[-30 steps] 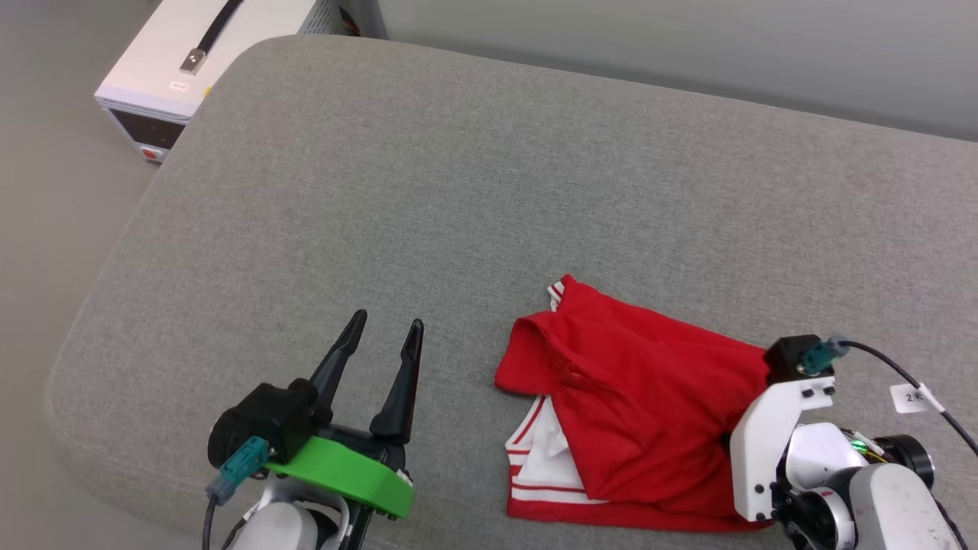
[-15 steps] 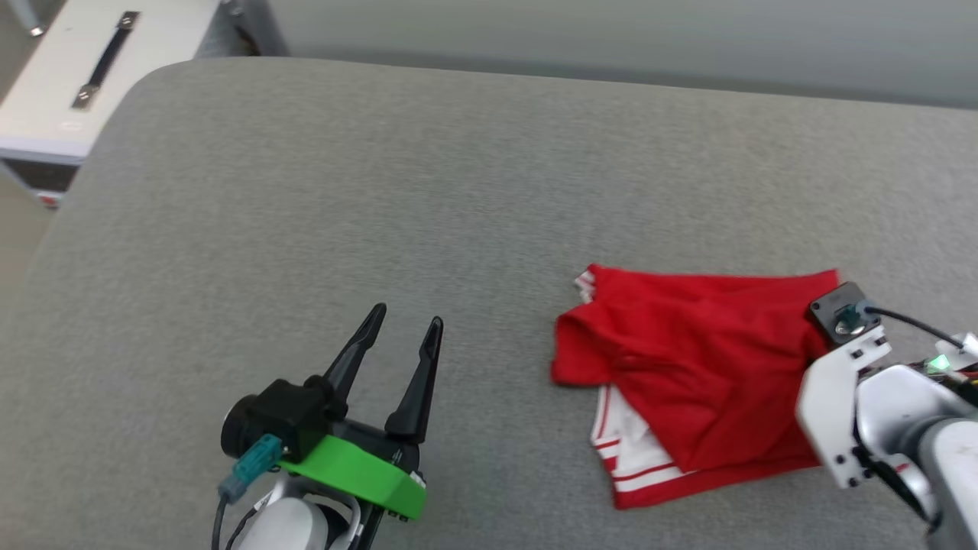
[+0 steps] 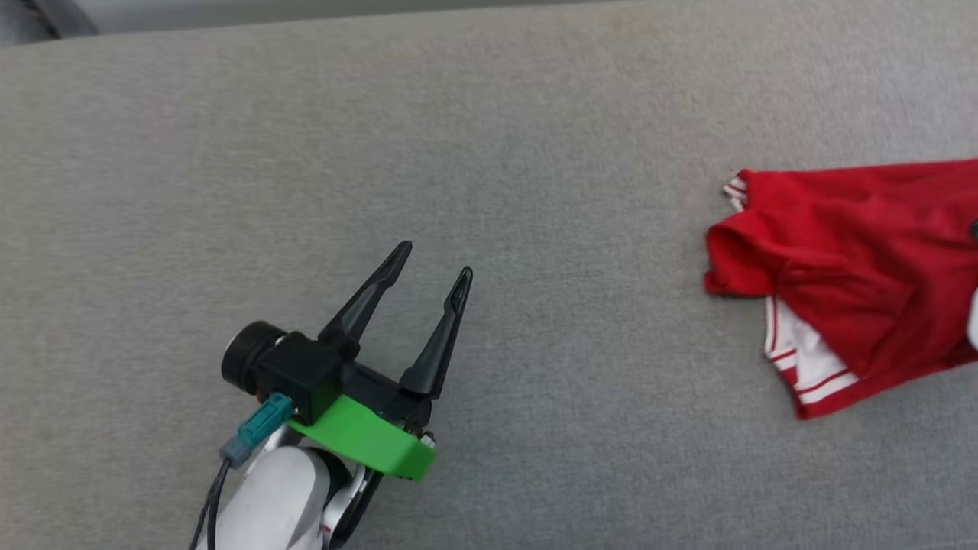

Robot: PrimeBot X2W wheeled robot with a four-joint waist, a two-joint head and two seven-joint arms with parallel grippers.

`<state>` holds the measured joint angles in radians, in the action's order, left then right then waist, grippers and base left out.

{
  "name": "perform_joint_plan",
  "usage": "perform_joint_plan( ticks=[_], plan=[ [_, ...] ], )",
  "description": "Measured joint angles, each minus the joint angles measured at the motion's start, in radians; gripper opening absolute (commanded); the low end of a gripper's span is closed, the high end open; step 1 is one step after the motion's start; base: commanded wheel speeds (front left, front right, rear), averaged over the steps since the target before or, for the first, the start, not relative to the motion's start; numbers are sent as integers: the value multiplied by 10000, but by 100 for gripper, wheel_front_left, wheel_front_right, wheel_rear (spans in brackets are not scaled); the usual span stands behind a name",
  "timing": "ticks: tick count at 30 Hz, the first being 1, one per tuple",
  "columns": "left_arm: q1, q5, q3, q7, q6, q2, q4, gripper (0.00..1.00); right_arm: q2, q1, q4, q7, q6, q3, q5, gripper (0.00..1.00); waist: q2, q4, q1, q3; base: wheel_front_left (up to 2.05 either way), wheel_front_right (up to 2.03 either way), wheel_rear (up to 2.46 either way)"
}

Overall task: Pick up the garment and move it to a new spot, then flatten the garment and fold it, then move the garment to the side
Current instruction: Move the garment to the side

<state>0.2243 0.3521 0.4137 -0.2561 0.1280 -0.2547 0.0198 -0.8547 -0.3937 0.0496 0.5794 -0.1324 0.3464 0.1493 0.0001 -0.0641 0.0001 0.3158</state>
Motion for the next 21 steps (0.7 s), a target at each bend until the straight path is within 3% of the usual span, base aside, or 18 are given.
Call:
perform_joint_plan(
  ticks=[12, 21],
  plan=[
    [698, -184, 604, 0, 0, -669, 821, 100, -121, -1251, 2347, -1900, -2, -1290, -1166, 0, 0, -1091, 0, 1753, 0, 0, 0],
    [943, -184, 686, 0, 0, -746, 999, 100, 29, -1700, 3461, -2665, -2, -2719, -1825, 0, 0, -1276, 1, 2520, 0, 0, 0]
  ],
)
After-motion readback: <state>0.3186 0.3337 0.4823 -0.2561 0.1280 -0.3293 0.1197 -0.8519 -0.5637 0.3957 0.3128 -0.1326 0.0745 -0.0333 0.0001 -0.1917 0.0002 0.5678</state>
